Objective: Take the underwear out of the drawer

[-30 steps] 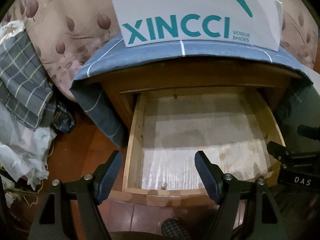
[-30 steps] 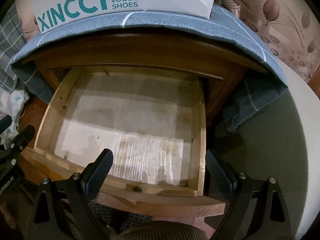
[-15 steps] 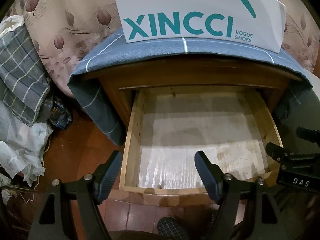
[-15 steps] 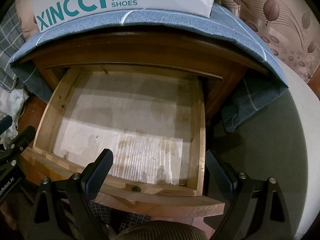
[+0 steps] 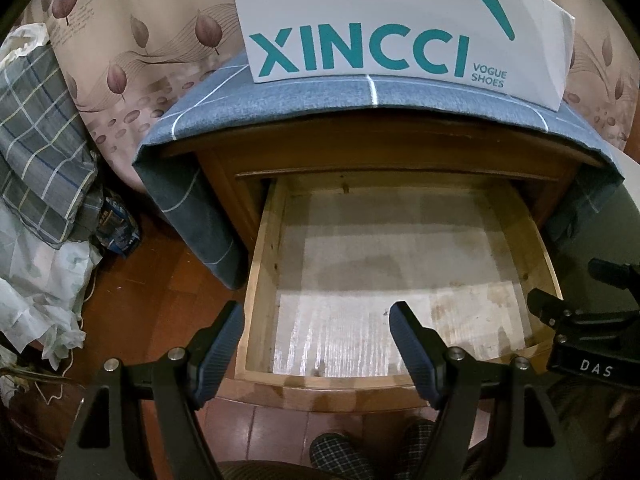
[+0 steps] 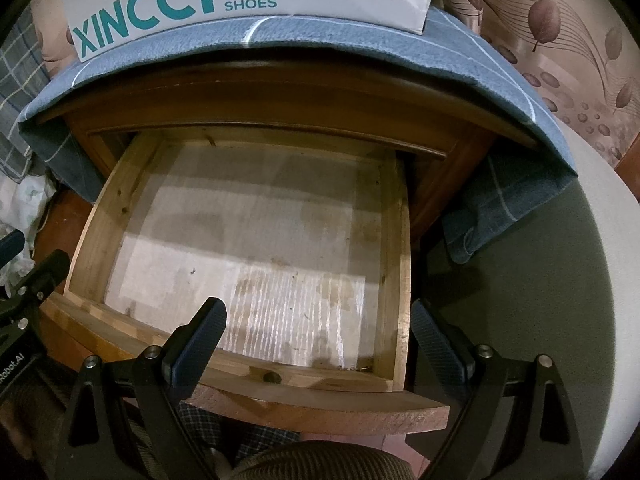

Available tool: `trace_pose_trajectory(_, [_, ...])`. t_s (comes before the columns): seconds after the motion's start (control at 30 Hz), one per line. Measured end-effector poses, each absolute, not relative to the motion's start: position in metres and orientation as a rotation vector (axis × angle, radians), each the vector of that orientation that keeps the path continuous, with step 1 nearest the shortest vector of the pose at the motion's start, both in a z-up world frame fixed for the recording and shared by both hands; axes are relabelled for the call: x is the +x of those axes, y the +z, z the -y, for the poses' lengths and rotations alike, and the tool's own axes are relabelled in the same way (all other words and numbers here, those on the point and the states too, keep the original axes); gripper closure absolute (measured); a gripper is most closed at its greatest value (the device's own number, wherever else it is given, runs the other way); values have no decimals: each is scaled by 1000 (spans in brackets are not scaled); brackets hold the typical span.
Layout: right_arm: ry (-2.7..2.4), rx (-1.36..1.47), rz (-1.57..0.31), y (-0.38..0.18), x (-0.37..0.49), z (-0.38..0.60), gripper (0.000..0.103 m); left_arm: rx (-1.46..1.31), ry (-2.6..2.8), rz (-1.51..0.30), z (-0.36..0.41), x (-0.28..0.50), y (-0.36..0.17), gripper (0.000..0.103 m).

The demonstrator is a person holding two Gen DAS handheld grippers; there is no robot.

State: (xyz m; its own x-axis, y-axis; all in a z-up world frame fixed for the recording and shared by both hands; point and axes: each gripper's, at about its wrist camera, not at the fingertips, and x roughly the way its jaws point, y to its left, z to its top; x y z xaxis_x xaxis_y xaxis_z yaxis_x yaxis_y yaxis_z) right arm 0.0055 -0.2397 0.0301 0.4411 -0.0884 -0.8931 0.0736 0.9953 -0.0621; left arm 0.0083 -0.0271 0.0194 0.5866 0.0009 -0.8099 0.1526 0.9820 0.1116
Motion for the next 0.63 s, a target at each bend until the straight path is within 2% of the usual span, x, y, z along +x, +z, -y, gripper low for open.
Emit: trace_pose_trajectory(0.63, [-101, -21, -1115, 30, 6, 238, 11, 153, -94, -941, 25, 8, 21, 26])
